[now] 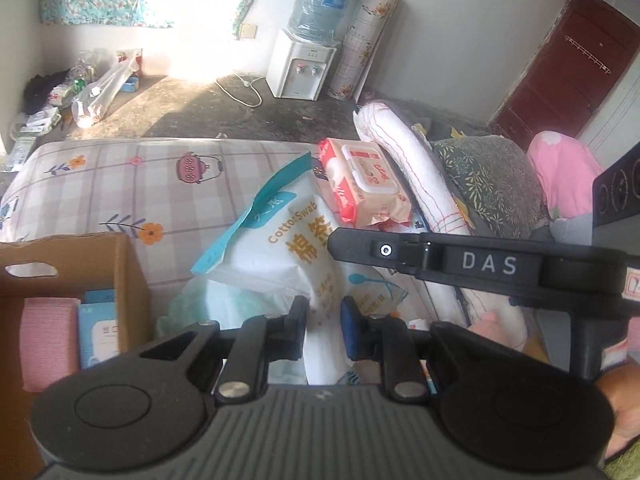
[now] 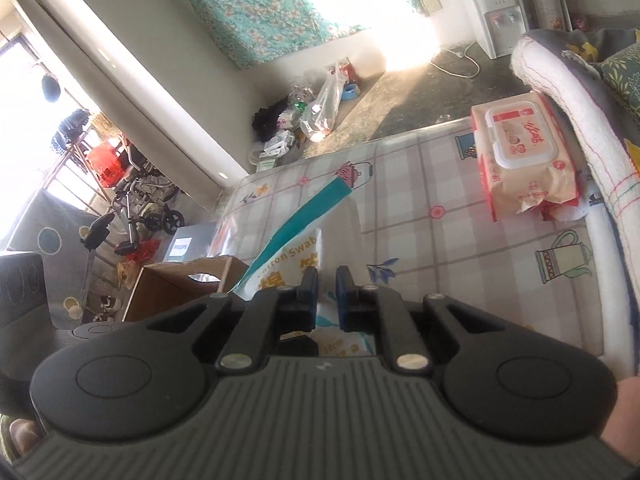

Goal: Organize soft objects
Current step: 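Close the right tool on the cotton swab pack and lift it, then lower the cotton swab pack into the cardboard box and open the right tool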

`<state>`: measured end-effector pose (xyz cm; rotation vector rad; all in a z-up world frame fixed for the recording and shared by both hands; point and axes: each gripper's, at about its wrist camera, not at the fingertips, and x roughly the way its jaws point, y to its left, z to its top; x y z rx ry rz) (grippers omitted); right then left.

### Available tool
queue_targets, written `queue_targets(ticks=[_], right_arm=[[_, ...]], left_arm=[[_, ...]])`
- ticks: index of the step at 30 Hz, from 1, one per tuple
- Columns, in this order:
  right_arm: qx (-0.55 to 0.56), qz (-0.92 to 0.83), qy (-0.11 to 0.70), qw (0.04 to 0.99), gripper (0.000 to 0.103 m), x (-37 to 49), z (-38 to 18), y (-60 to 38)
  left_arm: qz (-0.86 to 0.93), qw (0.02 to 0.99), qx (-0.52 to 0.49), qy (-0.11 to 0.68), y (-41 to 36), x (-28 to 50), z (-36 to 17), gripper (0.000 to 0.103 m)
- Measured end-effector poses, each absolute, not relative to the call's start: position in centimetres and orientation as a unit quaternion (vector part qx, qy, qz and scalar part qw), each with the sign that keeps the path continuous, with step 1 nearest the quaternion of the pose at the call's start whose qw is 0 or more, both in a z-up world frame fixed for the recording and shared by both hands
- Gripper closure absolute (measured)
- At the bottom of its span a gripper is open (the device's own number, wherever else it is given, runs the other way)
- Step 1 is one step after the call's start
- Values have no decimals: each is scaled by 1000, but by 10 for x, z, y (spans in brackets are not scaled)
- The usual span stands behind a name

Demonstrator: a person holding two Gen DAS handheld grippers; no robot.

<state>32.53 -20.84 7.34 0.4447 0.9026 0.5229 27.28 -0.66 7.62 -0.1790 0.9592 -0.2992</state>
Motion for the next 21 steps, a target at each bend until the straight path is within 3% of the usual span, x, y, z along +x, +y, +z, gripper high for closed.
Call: queue_targets(ticks=[8, 14, 21], right_arm=[[190, 329, 450, 808, 95, 306, 85, -35], [195, 341, 501, 772, 95, 310, 54, 69], [249, 307, 544, 740, 97, 327, 4, 133]], left_arm=[[-40, 865, -95, 492, 134, 242, 66, 84], [23, 845, -89, 527, 217, 255, 32, 87], [63, 840, -67, 535, 253, 281, 9, 88]])
